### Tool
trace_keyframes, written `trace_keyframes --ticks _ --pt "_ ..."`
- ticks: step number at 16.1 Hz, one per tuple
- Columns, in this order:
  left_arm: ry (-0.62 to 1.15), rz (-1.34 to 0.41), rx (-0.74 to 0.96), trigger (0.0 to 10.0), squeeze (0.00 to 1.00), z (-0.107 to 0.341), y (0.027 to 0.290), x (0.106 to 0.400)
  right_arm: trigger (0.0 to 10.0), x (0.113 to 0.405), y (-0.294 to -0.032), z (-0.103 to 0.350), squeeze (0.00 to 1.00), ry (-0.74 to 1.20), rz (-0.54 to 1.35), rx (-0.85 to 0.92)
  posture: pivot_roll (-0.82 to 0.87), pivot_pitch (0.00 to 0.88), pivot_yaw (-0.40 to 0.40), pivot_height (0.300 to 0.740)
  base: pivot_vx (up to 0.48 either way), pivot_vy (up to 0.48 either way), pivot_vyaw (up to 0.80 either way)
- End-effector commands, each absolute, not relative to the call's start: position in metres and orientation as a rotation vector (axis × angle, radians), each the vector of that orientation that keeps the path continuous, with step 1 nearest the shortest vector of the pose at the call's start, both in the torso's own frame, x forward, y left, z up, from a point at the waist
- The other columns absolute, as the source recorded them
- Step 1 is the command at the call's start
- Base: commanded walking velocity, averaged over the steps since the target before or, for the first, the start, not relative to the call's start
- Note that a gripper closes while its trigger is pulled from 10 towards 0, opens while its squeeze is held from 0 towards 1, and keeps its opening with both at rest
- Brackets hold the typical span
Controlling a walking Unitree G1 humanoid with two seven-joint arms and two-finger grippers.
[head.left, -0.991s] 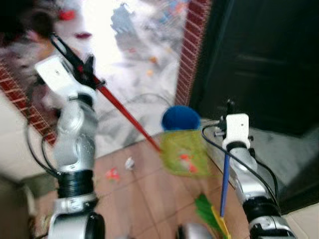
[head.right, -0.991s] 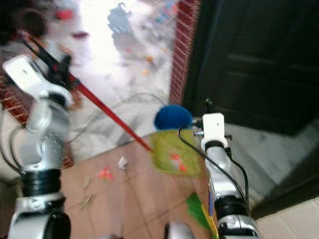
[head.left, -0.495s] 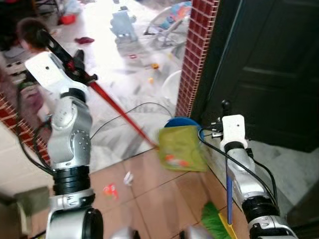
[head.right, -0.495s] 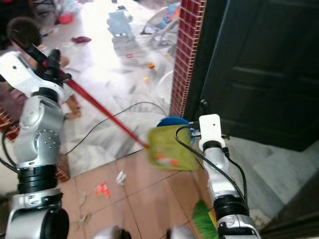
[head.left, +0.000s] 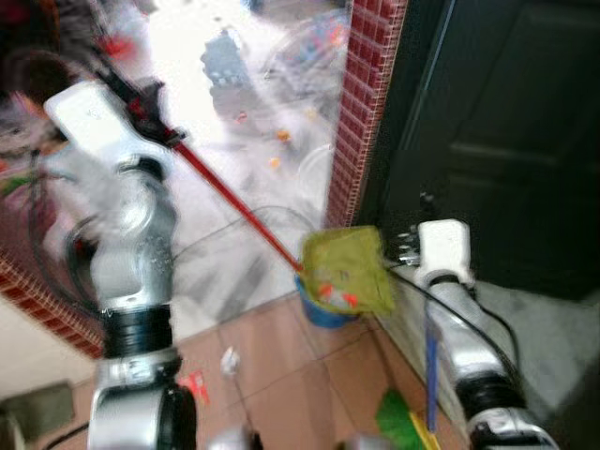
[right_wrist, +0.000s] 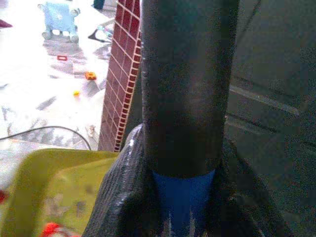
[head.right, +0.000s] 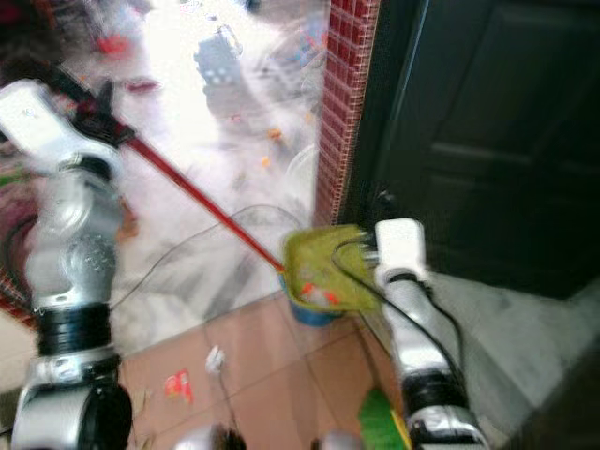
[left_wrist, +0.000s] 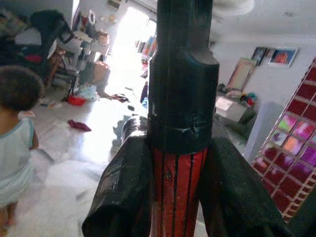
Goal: Sweep floor
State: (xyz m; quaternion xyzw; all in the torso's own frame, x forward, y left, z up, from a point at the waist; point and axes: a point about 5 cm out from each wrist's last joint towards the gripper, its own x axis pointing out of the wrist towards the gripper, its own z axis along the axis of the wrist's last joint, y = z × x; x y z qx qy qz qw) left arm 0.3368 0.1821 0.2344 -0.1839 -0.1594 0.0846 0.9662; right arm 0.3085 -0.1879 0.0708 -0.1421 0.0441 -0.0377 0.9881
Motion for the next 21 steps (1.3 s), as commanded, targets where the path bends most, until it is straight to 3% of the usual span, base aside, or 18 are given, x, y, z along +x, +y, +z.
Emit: trace_keyframes --ticks 1,5,10,21 --pt "-0.416 0.154 -0.357 10.0 0.00 0.252 0.180 0.334 10.0 0.310 -0.195 0.079 0.00 0.051 -0.098 -0.284 -0.11 0.000 0.043 0.740 0.450 0.000 0.00" --pt "-0.437 0.172 -0.316 10.0 0.00 0.255 0.180 0.337 10.0 0.311 -0.195 0.079 0.00 0.053 -0.097 -0.286 -0.11 0.000 0.042 0.740 0.410 0.000 0.00" --pt "-0.531 0.165 -0.144 10.0 0.00 0.262 0.175 0.337 10.0 0.311 -0.196 0.079 0.00 0.051 -0.097 -0.287 -0.11 0.000 0.041 0.740 0.000 0.000 0.00" --pt "-0.629 -0.038 0.044 10.0 0.00 0.240 0.114 0.335 10.0 0.311 -0.196 0.081 0.00 0.043 -0.103 -0.289 -0.12 0.000 0.046 0.740 0.000 0.000 0.00"
